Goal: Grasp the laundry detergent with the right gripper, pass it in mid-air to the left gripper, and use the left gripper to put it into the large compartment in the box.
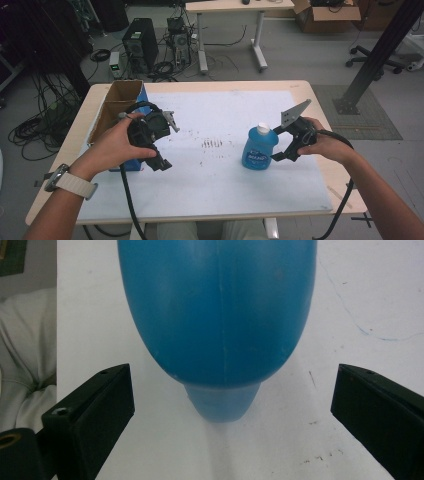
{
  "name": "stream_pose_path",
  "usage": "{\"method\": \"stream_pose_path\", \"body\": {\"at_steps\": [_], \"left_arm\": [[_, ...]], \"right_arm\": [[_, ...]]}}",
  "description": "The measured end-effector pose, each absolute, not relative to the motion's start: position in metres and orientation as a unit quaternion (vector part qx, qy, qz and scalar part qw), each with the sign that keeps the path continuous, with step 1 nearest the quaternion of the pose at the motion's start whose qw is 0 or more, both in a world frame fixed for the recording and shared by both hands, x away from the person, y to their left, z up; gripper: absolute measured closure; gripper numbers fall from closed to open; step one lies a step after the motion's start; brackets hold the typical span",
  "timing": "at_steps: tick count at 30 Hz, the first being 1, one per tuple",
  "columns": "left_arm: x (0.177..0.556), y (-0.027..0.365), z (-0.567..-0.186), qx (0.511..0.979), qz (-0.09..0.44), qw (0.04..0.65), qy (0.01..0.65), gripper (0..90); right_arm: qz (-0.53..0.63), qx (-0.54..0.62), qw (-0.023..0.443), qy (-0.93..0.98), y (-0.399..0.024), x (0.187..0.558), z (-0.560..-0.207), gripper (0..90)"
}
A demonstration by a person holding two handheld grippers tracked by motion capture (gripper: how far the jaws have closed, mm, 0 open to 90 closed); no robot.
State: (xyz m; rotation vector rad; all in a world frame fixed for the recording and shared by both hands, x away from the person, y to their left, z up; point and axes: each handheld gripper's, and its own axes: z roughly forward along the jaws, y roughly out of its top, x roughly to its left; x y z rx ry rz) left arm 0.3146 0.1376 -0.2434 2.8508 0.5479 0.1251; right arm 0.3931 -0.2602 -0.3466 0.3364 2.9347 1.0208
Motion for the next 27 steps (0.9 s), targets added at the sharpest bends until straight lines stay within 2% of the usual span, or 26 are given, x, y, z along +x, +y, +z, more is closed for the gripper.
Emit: {"method": "stream_pose_path", "body": {"at_steps": [27], "left_arm": [[0.316, 0.14, -0.246, 0.974, 0.041, 0.12, 0.19, 7.9]], "right_arm": [[0.379, 0.115, 0.007, 0.918, -0.262, 0.393, -0.364, 3.6]]}}
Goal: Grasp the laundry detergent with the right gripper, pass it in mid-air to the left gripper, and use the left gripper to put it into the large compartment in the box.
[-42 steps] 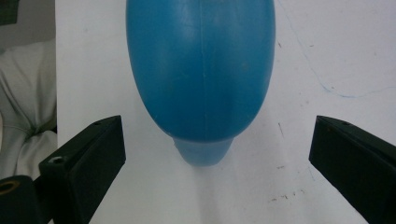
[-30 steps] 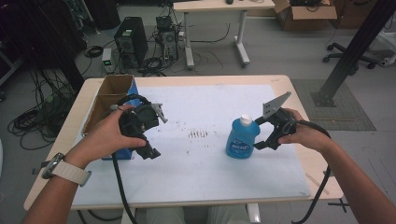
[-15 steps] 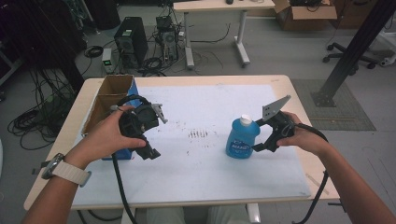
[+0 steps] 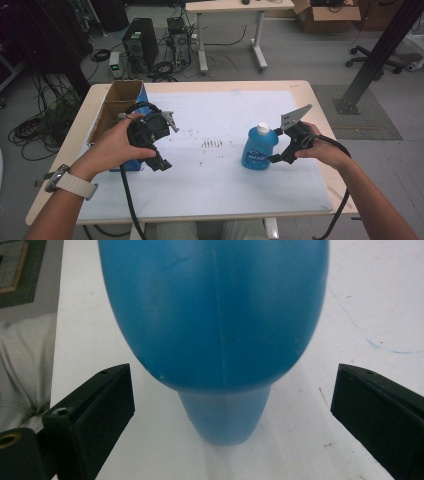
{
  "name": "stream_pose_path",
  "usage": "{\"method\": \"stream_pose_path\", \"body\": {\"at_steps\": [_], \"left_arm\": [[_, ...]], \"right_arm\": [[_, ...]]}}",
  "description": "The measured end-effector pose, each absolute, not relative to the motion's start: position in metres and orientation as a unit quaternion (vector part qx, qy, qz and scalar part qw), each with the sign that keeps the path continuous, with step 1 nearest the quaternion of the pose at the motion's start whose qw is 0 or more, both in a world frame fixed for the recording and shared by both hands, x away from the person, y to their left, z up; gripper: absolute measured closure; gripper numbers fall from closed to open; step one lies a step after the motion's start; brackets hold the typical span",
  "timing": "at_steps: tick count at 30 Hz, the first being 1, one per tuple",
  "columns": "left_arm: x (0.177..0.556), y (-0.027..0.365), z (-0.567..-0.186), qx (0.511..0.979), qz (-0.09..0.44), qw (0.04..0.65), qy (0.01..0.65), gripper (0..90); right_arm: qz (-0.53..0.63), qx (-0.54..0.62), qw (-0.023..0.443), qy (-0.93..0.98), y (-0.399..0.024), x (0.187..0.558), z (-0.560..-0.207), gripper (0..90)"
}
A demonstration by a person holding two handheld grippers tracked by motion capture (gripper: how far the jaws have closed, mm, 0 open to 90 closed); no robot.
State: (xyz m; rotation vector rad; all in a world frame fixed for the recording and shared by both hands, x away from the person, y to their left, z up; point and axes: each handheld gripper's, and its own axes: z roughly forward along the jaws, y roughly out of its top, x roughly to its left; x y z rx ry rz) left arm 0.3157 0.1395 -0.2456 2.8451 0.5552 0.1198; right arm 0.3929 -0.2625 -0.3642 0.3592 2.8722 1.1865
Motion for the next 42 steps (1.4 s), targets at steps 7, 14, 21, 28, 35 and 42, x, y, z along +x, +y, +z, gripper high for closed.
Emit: {"method": "stream_pose_path", "body": {"at_steps": [7, 14, 21, 28, 35, 42], "left_arm": [[0.316, 0.139, -0.247, 0.973, 0.04, 0.122, 0.189, 7.9], [0.316, 0.14, -0.247, 0.974, 0.039, 0.123, 0.189, 7.9], [0.316, 0.139, -0.247, 0.974, 0.039, 0.124, 0.188, 7.9], [0.316, 0.139, -0.248, 0.973, 0.038, 0.125, 0.189, 7.9], [0.317, 0.139, -0.249, 0.973, 0.038, 0.125, 0.189, 7.9], [0.316, 0.139, -0.249, 0.974, 0.037, 0.123, 0.188, 8.0]], "right_arm": [[0.396, 0.114, 0.014, 0.911, -0.263, 0.392, -0.366, 4.0], [0.417, 0.118, 0.008, 0.901, -0.265, 0.392, -0.371, 4.1], [0.433, 0.119, 0.01, 0.894, -0.266, 0.392, -0.371, 3.8], [0.447, 0.127, 0.011, 0.886, -0.268, 0.391, -0.375, 4.0], [0.457, 0.129, 0.01, 0.88, -0.268, 0.39, -0.379, 3.7], [0.462, 0.13, 0.013, 0.877, -0.268, 0.391, -0.379, 3.6]]}}
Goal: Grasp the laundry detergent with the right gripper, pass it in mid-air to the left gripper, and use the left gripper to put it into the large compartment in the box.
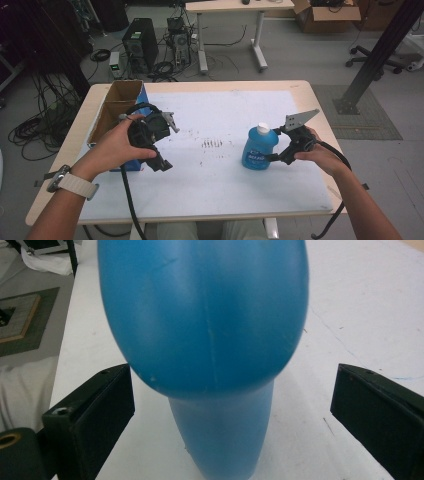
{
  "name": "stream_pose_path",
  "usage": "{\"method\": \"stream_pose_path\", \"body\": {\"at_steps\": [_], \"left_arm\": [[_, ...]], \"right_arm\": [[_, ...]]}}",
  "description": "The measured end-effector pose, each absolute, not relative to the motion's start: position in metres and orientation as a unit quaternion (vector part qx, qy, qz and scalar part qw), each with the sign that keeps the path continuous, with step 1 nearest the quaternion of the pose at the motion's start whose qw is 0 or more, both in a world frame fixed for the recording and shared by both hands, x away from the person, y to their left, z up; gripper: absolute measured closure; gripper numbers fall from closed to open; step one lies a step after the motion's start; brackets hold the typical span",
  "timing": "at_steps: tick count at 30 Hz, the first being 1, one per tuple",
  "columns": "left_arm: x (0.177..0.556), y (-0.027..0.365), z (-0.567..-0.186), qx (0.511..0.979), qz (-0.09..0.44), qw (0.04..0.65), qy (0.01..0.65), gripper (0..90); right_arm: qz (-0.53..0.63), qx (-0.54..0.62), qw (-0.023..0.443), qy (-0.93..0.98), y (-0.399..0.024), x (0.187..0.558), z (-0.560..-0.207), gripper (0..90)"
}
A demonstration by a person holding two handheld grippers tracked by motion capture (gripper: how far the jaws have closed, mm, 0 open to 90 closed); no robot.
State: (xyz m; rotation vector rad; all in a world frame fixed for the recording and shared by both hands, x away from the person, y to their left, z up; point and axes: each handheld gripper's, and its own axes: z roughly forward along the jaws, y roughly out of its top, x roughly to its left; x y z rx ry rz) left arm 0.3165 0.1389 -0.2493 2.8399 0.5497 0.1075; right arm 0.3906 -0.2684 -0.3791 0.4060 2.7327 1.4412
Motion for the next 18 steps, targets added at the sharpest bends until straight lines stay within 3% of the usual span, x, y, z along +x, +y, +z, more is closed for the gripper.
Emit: {"method": "stream_pose_path", "body": {"at_steps": [18], "left_arm": [[0.318, 0.1371, -0.2513, 0.974, 0.034, 0.122, 0.188, 8.0]], "right_arm": [[0.479, 0.136, 0.016, 0.867, -0.2695, 0.3901, -0.3871, 3.8]]}}
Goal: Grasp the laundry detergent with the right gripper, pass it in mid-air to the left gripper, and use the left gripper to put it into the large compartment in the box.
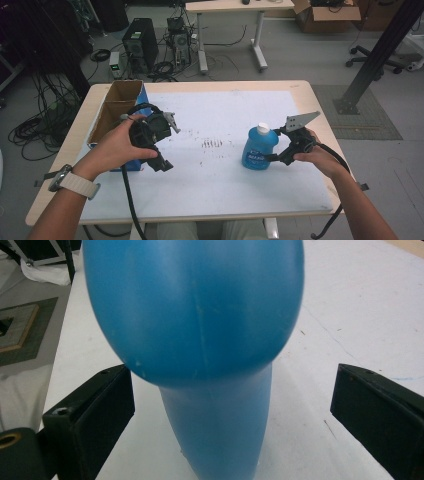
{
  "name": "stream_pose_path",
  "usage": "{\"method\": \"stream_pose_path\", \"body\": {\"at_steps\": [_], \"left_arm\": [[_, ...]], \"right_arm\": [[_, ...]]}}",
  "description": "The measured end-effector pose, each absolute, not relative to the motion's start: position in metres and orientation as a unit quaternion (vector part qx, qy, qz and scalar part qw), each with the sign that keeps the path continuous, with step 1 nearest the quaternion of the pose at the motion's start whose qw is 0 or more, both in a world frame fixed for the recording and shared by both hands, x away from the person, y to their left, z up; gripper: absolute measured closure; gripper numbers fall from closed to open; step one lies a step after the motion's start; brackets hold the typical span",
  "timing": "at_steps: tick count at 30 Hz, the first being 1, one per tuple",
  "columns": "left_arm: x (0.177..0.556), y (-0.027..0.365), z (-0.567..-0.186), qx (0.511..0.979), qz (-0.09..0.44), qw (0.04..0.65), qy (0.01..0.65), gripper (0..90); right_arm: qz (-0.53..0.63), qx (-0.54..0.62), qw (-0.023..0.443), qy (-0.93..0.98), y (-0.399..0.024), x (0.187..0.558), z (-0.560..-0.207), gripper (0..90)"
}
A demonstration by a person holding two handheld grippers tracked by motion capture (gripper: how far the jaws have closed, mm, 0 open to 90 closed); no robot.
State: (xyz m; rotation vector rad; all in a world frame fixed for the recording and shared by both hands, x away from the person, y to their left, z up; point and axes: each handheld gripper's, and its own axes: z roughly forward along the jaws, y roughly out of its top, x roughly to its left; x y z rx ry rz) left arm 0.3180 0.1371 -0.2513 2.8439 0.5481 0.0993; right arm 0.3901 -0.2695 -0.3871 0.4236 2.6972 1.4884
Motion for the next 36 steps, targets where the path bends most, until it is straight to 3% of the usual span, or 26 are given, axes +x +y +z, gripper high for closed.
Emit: {"method": "stream_pose_path", "body": {"at_steps": [27, 36], "left_arm": [[0.318, 0.137, -0.252, 0.974, 0.035, 0.121, 0.19, 8.3], [0.318, 0.137, -0.252, 0.974, 0.036, 0.121, 0.191, 8.3]], "right_arm": [[0.489, 0.128, 0.019, 0.863, -0.253, 0.389, -0.396, 5.9], [0.495, 0.127, 0.019, 0.859, -0.251, 0.389, -0.398, 11.7]]}}
